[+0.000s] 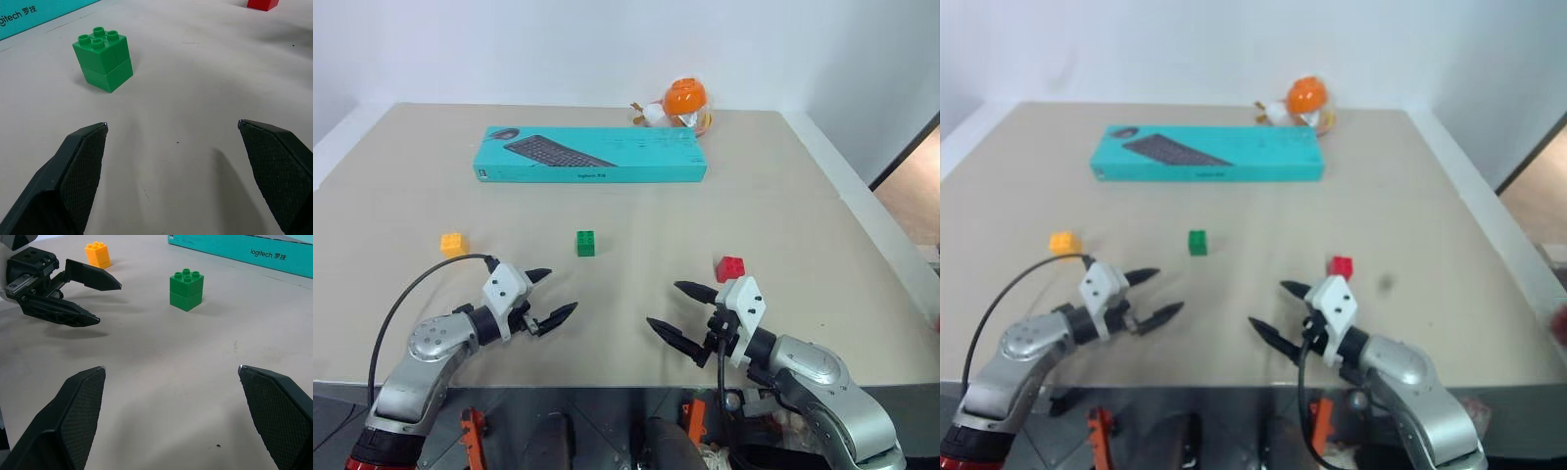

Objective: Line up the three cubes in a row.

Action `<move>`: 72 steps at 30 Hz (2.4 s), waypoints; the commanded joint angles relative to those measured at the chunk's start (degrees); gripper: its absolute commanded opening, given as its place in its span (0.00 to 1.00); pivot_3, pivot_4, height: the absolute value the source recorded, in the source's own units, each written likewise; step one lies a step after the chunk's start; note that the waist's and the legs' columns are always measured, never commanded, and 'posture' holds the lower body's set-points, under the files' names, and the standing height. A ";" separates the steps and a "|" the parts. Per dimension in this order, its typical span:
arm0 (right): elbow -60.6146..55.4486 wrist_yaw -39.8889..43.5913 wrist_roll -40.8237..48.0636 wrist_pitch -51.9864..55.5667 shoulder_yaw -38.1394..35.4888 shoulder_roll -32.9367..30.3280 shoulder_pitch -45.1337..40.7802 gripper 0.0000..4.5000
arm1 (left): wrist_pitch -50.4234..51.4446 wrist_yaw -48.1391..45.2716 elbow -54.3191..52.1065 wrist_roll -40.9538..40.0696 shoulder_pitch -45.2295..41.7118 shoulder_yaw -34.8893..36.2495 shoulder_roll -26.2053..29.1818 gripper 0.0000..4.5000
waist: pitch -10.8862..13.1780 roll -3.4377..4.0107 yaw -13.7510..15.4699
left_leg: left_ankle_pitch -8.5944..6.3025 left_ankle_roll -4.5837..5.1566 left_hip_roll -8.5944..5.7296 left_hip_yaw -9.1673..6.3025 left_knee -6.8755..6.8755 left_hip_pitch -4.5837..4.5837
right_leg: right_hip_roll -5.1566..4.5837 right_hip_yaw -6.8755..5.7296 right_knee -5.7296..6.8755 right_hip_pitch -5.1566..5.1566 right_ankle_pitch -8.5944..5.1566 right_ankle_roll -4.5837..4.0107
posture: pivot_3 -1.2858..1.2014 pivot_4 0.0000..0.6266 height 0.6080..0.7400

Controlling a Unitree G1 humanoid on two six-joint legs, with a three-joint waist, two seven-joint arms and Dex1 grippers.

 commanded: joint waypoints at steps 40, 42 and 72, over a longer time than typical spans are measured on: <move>8.25 -33.07 -6.45 6.66 -15.40 20.23 -10.24 1.00 | -5.34 -24.86 6.48 -7.38 -15.30 -5.33 -0.99 0.98 | -0.03 0.04 -0.06 | 0.02 0.02 0.04 -0.01 -0.04 0.03 | 0.60 0.21 0.05 0.00 0.18 0.16 | 0.52 0.24 1.00; 7.80 -32.18 -6.55 6.59 -14.09 20.33 -8.89 1.00 | -5.33 -24.41 6.89 -7.18 -15.71 -5.33 -1.22 0.98 | -0.03 0.04 -0.06 | 0.02 0.02 0.03 -0.01 -0.03 0.04 | 0.58 0.22 0.05 0.00 0.18 0.16 | 0.52 0.24 1.00; 12.52 -19.47 -6.98 6.52 -5.84 12.54 -14.14 0.27 | -4.65 -19.44 6.39 -5.79 -13.68 -3.33 -0.72 1.00 | 0.00 0.10 -0.83 | 0.03 0.03 0.03 0.06 0.00 0.09 | 0.60 0.26 0.05 0.00 0.26 0.20 | 0.52 0.24 1.00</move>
